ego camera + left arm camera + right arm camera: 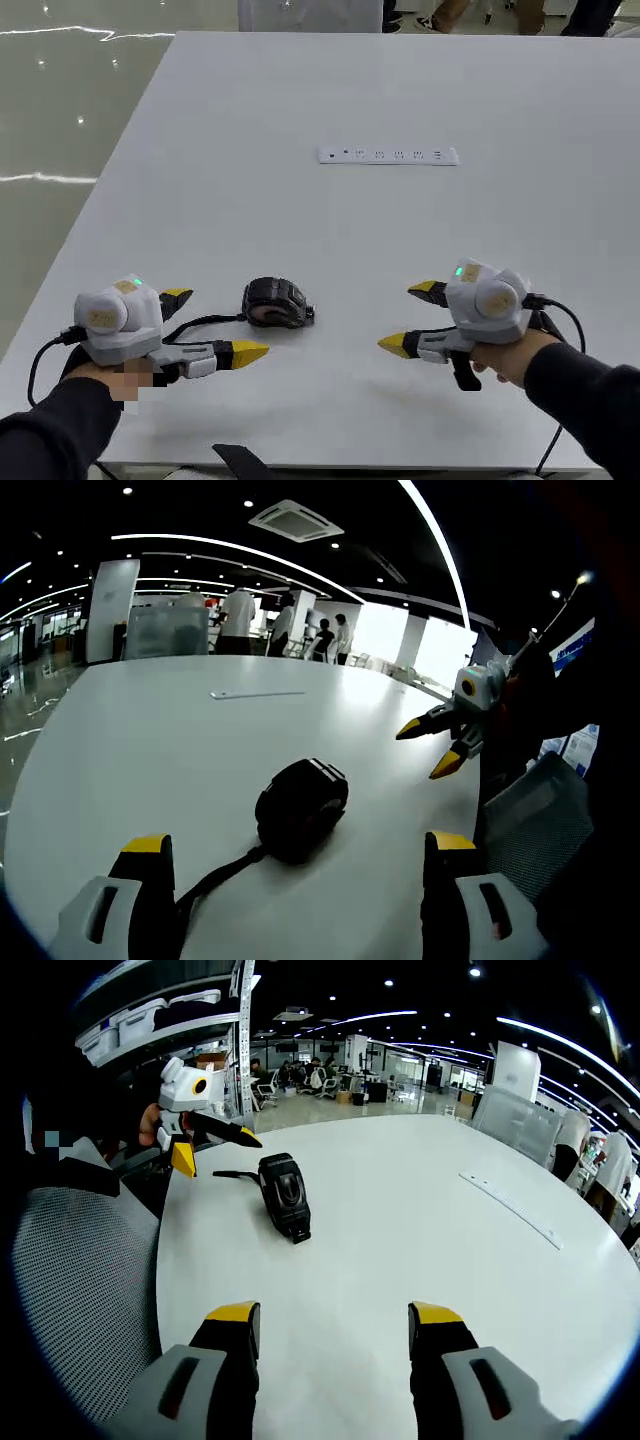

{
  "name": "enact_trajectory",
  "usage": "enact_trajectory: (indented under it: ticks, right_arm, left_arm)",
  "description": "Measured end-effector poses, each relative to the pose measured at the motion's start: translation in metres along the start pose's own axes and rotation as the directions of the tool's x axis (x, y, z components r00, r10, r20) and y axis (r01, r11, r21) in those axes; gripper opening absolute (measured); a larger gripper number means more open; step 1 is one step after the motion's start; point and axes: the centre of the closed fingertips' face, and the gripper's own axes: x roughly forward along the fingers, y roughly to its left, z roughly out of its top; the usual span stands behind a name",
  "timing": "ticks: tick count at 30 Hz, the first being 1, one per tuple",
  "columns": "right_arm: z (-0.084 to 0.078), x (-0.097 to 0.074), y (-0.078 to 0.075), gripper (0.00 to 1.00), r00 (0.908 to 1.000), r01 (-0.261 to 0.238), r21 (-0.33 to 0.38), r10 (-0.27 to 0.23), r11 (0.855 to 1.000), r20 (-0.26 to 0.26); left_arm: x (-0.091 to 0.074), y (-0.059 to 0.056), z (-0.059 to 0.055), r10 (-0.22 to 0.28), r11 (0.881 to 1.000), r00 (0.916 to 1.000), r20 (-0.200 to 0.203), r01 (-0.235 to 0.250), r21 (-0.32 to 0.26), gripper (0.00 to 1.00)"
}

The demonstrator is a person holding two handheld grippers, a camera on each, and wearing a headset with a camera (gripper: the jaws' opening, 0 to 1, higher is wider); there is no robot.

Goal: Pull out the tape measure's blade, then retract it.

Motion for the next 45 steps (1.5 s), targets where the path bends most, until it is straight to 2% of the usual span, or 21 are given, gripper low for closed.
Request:
enact_trajectory:
  ticks: [2,3,4,5,7,8,10,12,15,19,22,27,31,32,33,36,39,41,42,44,45]
  right_arm:
    - [-0.005,-0.014,-0.004,0.59,0.9998,0.018,0.007,-0.018,1.000,0.007]
    - [-0.010,-0.018,-0.006,0.60,0.9998,0.021,0.011,-0.021,1.000,0.003]
    - [-0.014,-0.022,-0.008,0.62,0.9996,0.030,0.018,-0.030,0.999,-0.002]
    - [-0.021,-0.030,-0.010,0.63,0.9989,0.045,0.024,-0.045,0.999,-0.007]
    - [-0.032,-0.042,-0.012,0.67,0.9985,0.054,0.052,-0.054,0.997,-0.008]
    - [-0.037,-0.046,-0.012,0.70,0.9984,0.057,0.078,-0.056,0.995,-0.009]
    - [-0.045,-0.058,-0.013,0.75,0.9978,0.067,0.109,-0.066,0.992,-0.010]
    - [-0.058,-0.070,-0.017,0.77,0.9949,0.098,0.114,-0.094,0.989,-0.037]
    - [-0.068,-0.087,-0.020,0.81,0.9924,0.122,0.124,-0.118,0.985,-0.033]
    - [-0.077,-0.108,-0.024,0.88,0.9880,0.153,0.123,-0.149,0.981,-0.042]
    - [-0.088,-0.125,-0.028,0.92,0.9824,0.183,0.118,-0.177,0.976,-0.059]
    - [-0.093,-0.144,-0.033,1.00,0.9781,0.208,0.153,-0.204,0.966,-0.043]
    - [-0.092,-0.148,-0.026,1.00,0.9781,0.208,0.149,-0.203,0.967,-0.045]
    - [-0.093,-0.148,-0.024,1.00,0.9796,0.200,0.137,-0.195,0.970,-0.050]
    - [-0.092,-0.149,-0.022,1.00,0.9808,0.194,0.131,-0.189,0.972,-0.049]
    - [-0.091,-0.151,-0.021,1.00,0.9817,0.189,0.126,-0.185,0.974,-0.047]
    - [-0.093,-0.151,-0.022,1.00,0.9817,0.190,0.122,-0.186,0.974,-0.041]
    - [-0.092,-0.152,-0.019,1.00,0.9829,0.184,0.110,-0.183,0.977,-0.021]
    - [-0.091,-0.153,-0.017,1.00,0.9843,0.176,0.087,-0.175,0.980,-0.017]
    - [-0.092,-0.154,-0.017,1.00,0.9845,0.175,0.085,-0.174,0.981,-0.026]
    - [-0.093,-0.155,-0.018,1.00,0.9847,0.174,0.088,-0.172,0.981,-0.028]
  left_arm:
    - [-0.006,-0.002,-0.002,-0.020,1.000,0.9997,-0.013,0.020,-0.016,1.00]
    - [-0.007,-0.008,-0.005,-0.056,0.997,0.9981,-0.027,0.055,-0.045,1.00]
    - [-0.010,-0.010,-0.007,-0.073,0.995,0.9967,-0.036,0.070,-0.069,1.00]
    - [-0.013,-0.007,-0.007,-0.057,0.997,0.9980,-0.029,0.055,-0.056,1.00]
    - [-0.020,0.001,-0.004,-0.008,1.000,1.0000,-0.005,0.008,0.009,1.00]
    - [-0.023,0.001,-0.004,-0.005,1.000,1.0000,0.003,0.005,0.000,1.00]
    - [-0.030,0.008,-0.001,0.033,0.999,0.9991,0.026,-0.033,0.010,1.00]
    - [-0.037,0.006,-0.003,0.016,1.000,0.9991,0.040,-0.016,-0.016,1.00]
    - [-0.044,0.008,-0.013,0.033,0.999,0.9994,0.007,-0.033,-0.001,1.00]
    - [-0.053,0.008,-0.015,0.032,0.999,0.9994,0.012,-0.033,0.027,1.00]
    - [-0.059,0.009,-0.015,0.033,0.999,0.9994,0.001,-0.033,0.015,1.00]
    - [-0.068,0.011,-0.018,0.051,0.998,0.9987,-0.002,-0.051,0.043,1.00]
    - [-0.071,0.012,-0.025,0.050,0.997,0.9984,-0.028,-0.049,0.053,1.00]
    - [-0.072,0.012,-0.022,0.047,0.995,0.9988,-0.015,-0.046,0.086,1.00]
    - [-0.073,0.012,-0.020,0.043,0.995,0.9990,-0.007,-0.042,0.090,1.00]
    - [-0.077,0.015,-0.015,0.054,0.995,0.9984,-0.014,-0.053,0.079,1.00]
    - [-0.079,0.014,-0.008,0.052,0.994,0.9986,0.012,-0.053,0.092,1.00]
    - [-0.078,0.015,-0.009,0.052,0.995,0.9986,0.012,-0.053,0.086,1.00]
    - [-0.078,0.017,-0.014,0.061,0.995,0.9982,-0.005,-0.060,0.077,1.00]
    - [-0.077,0.018,-0.016,0.064,0.996,0.9978,-0.017,-0.063,0.068,1.00]
    - [-0.077,0.016,-0.015,0.061,0.996,0.9981,-0.008,-0.060,0.071,1.00]
